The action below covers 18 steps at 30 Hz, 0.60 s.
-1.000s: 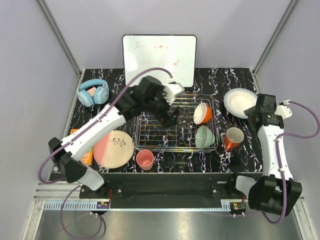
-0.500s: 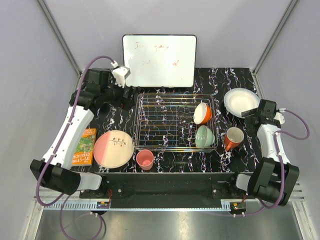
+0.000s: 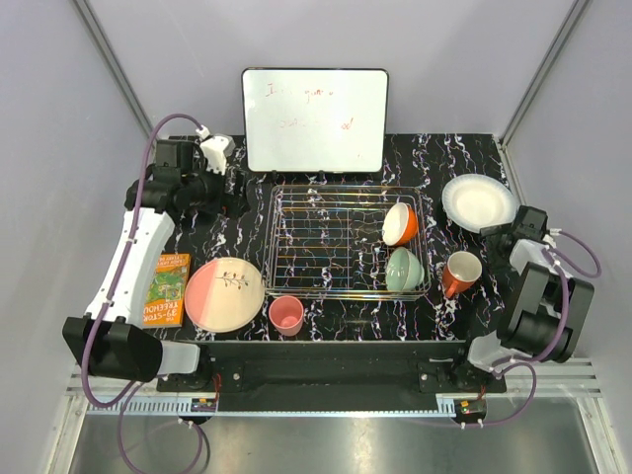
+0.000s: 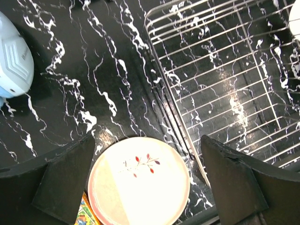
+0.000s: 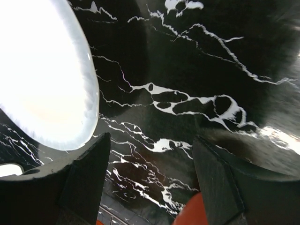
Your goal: Load the mixed dishes into the dish rack
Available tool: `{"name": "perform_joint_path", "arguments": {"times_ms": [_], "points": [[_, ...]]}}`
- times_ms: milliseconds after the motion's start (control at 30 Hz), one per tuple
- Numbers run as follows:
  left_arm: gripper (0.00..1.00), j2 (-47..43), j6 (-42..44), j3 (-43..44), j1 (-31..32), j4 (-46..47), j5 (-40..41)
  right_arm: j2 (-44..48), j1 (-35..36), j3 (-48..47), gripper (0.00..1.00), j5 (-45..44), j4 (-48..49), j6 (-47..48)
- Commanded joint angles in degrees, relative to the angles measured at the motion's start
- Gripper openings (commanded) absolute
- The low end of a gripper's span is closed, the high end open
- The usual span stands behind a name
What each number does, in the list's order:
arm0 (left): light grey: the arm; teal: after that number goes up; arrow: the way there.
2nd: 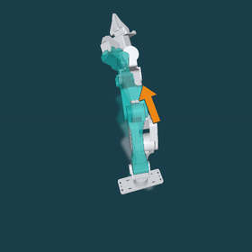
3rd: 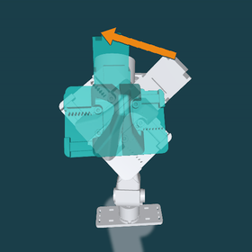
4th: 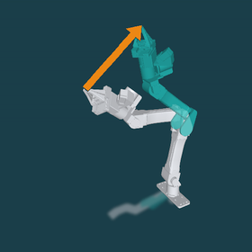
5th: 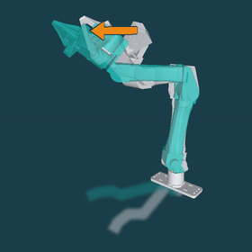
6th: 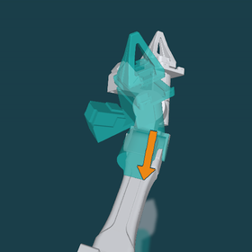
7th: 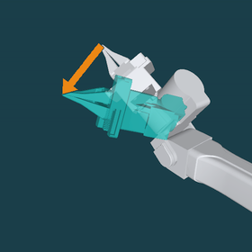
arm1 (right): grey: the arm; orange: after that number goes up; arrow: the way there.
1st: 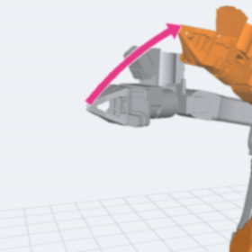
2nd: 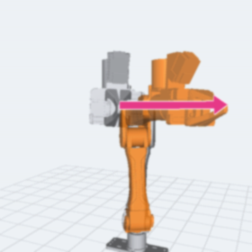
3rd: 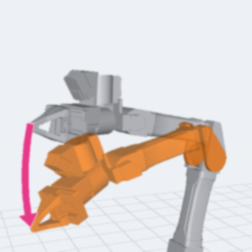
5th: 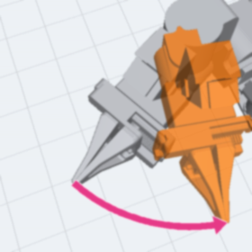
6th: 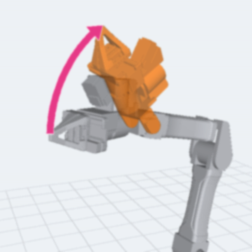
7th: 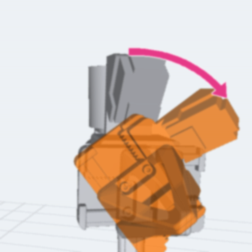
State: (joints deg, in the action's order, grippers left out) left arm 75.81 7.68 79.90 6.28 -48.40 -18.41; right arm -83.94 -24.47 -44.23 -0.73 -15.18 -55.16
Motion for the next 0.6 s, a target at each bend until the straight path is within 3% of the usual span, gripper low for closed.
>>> {"name": "perform_joint_path", "arguments": {"times_ms": [0, 333, 567], "points": [[0.99, -2.4, 1.5, 0.1, -1.2, 0.8, -2.2, -2.9, -0.1, -1.0, 0.77, 3.0, 7.3, -1.4], [0.99, -1.4, 0.3, -1.4, -2.1, 0.7, -6.2, -6.3, -0.1, -2.1, 0.76, 5.2, 10.6, -2.0], [0.99, -1.0, 0.4, -1.9, -2.2, 0.9, -7.4, -2.9, -0.1, -1.2, 0.75, 8.9, 12.0, -2.5]]}}
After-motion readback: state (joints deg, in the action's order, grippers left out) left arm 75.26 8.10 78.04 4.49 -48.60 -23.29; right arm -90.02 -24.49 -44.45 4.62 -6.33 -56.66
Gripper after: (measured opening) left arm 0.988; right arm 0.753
